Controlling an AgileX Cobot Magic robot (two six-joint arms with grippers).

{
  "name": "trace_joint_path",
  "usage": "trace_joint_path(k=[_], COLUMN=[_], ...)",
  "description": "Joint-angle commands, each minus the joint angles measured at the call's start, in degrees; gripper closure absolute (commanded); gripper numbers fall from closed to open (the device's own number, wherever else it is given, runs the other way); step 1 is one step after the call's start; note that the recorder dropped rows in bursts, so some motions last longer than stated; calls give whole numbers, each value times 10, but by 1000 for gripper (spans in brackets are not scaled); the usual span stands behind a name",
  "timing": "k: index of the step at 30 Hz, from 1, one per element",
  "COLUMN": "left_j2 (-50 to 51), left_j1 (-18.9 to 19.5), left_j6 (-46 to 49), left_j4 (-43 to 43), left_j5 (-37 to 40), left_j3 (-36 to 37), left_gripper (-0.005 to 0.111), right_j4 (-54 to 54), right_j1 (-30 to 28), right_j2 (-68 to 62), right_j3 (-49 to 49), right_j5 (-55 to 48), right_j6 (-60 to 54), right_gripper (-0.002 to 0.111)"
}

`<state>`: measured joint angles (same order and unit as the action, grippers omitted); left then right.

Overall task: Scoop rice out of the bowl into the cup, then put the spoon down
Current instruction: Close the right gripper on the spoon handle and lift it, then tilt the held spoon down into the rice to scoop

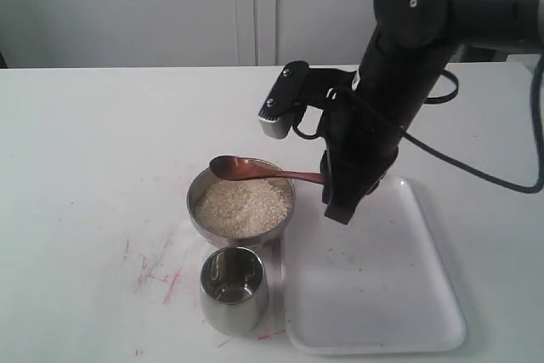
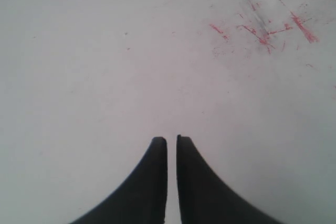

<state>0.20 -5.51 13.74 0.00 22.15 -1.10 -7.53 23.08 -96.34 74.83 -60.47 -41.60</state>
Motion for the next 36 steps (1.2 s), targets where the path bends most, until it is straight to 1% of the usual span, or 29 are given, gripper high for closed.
trace_joint_path(k=[1,4,6,8,11,14,16,21,25,30,36], left_j2=[-2,-2,-2,-2,-2,-2,-2,-2,-2,-2,-2], left_j1=[-4,-4,-4,-4,-4,-4,-4,-4,-4,-4,-4], left_j6=[-3,-3,-3,-3,-3,-3,-3,-3,-3,-3,-3], left_j4=[-3,-3,-3,-3,-3,-3,-3,-3,-3,-3,-3], left_j5=[27,27,27,27,27,27,27,27,27,27,27], left_j3=[5,5,5,5,5,5,5,5,5,5,5], left_gripper=[92,92,92,92,92,92,92,92,92,92,92], right_j4=[82,174,233,294,387,475,527,639,679,729,813], right_j1=[32,80,118,167,222,256,266,267,267,267,267], right_j2=[49,77,93,106,113,107,99,74,51,16,-34], right_j3=[4,4,4,4,4,-15,-43,-129,-178,-190,-190], right_j5=[-60,-95,-95,-95,-95,-95,-95,-93,-28,32,54], right_j6=[100,174,234,289,344,359,370,437,498,546,557], right_gripper=[108,108,108,108,108,108,108,108,108,108,108])
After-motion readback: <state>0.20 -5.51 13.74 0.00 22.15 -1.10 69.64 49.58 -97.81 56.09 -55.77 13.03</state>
